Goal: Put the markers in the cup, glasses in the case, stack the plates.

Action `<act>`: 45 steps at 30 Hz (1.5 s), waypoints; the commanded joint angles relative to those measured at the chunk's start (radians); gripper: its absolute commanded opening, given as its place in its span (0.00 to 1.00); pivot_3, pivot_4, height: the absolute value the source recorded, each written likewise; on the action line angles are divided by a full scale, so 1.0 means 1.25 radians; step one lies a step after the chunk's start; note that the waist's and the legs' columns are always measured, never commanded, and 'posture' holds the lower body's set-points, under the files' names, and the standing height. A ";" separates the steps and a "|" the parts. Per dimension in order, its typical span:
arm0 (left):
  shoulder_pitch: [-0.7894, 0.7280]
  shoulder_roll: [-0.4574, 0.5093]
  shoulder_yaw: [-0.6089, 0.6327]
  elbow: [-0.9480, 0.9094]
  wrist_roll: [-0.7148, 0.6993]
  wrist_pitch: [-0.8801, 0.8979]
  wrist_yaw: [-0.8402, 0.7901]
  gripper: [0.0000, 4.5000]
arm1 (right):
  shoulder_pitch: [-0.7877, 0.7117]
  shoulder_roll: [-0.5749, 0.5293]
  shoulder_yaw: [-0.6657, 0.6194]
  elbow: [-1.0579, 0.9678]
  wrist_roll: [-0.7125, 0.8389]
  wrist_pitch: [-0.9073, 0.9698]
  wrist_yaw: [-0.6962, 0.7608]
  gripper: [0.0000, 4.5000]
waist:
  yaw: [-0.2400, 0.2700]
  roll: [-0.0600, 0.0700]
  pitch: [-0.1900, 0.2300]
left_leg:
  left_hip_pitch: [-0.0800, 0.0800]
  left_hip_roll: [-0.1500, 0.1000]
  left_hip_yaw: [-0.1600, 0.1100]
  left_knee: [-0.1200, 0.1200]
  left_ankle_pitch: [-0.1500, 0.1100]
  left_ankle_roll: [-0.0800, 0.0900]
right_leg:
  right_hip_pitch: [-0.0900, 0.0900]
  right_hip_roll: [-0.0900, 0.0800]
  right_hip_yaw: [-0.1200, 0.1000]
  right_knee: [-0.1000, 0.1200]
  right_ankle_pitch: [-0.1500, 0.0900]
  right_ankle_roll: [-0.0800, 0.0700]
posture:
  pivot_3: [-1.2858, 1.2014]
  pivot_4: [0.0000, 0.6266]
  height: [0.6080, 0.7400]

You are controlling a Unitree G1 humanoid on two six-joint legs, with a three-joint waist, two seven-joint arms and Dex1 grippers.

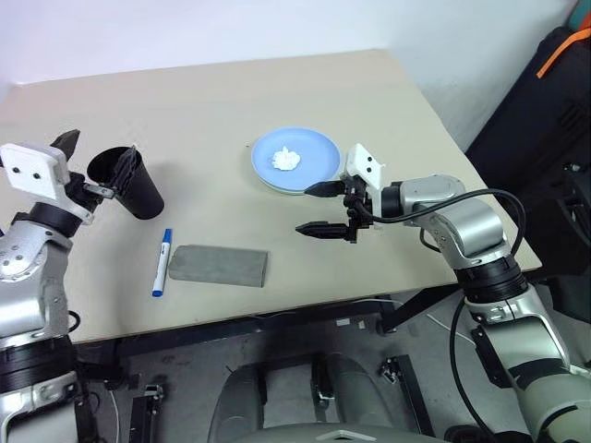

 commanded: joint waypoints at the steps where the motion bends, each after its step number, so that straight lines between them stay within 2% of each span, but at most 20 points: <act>1: 0.031 0.042 0.062 -0.151 -0.114 0.193 0.041 1.00 | -0.012 -0.005 -0.024 -0.011 0.012 -0.002 0.006 1.00 | 0.000 0.000 0.000 | 0.000 0.000 0.000 0.000 0.000 0.000 | 0.000 0.000 0.000 0.000 0.000 0.000 | 0.52 0.24 0.92; 6: 0.105 0.073 0.104 -0.300 -0.230 0.401 0.086 1.00 | -0.019 -0.011 -0.028 0.006 0.014 -0.026 0.034 1.00 | 0.000 0.000 0.000 | 0.000 0.000 0.000 0.000 0.000 0.000 | 0.000 0.000 0.000 0.000 0.000 0.000 | 0.52 0.24 0.92; 8: 0.149 0.084 0.107 -0.358 -0.240 0.460 0.106 1.00 | -0.028 -0.018 -0.037 0.012 0.026 -0.029 0.057 1.00 | -0.001 0.000 0.000 | 0.000 0.000 0.000 0.000 0.000 0.000 | 0.000 0.000 0.000 0.000 0.000 0.000 | 0.52 0.24 0.92; 13: 0.206 0.070 0.163 -0.449 -0.312 0.585 0.198 1.00 | -0.032 -0.046 -0.066 -0.011 0.077 -0.023 0.130 1.00 | 0.001 0.000 0.000 | 0.000 0.000 -0.001 0.000 0.000 0.000 | 0.000 0.000 0.001 0.000 0.000 0.000 | 0.52 0.24 0.92; 19: 0.305 0.035 0.143 -0.460 -0.269 0.618 0.237 1.00 | -0.039 -0.045 -0.071 -0.011 0.096 -0.021 0.154 1.00 | 0.000 0.000 0.000 | 0.004 0.000 -0.001 0.000 0.000 0.000 | 0.003 0.001 0.001 0.000 0.000 -0.001 | 0.52 0.24 0.92; 24: 0.316 0.027 0.119 -0.412 -0.228 0.643 0.262 1.00 | -0.046 -0.051 -0.074 -0.026 0.103 -0.028 0.166 1.00 | 0.002 0.000 0.000 | 0.009 -0.001 -0.001 0.000 0.000 0.000 | 0.007 0.001 0.001 -0.001 -0.002 -0.003 | 0.52 0.24 0.92; 29: 0.288 0.022 0.070 -0.374 -0.210 0.700 0.284 1.00 | -0.050 -0.053 -0.069 -0.026 0.095 -0.026 0.156 1.00 | 0.001 0.000 0.000 | 0.010 -0.001 -0.001 0.000 0.000 0.000 | 0.008 0.000 0.001 -0.002 -0.002 -0.004 | 0.52 0.24 0.92; 37: 0.172 -0.008 -0.003 -0.288 -0.158 0.774 0.338 1.00 | -0.040 -0.054 -0.066 -0.025 0.092 -0.015 0.134 1.00 | 0.002 0.000 0.000 | 0.009 -0.001 -0.001 -0.001 0.000 0.000 | 0.008 0.000 0.001 -0.002 -0.002 -0.003 | 0.52 0.24 0.92; 41: 0.047 -0.025 0.018 -0.249 -0.165 0.928 0.378 1.00 | -0.038 -0.055 -0.064 -0.028 0.094 -0.008 0.128 1.00 | 0.002 -0.001 0.000 | 0.009 -0.001 -0.002 -0.001 0.000 0.000 | 0.008 0.000 0.001 -0.002 -0.001 -0.001 | 0.52 0.24 0.92; 45: -0.014 -0.020 0.030 -0.262 -0.151 1.025 0.380 1.00 | -0.036 -0.055 -0.066 -0.031 0.097 -0.002 0.120 1.00 | -0.003 -0.001 0.001 | 0.010 -0.001 -0.002 -0.001 0.000 0.000 | 0.009 0.000 0.001 -0.002 0.000 -0.001 | 0.52 0.24 0.92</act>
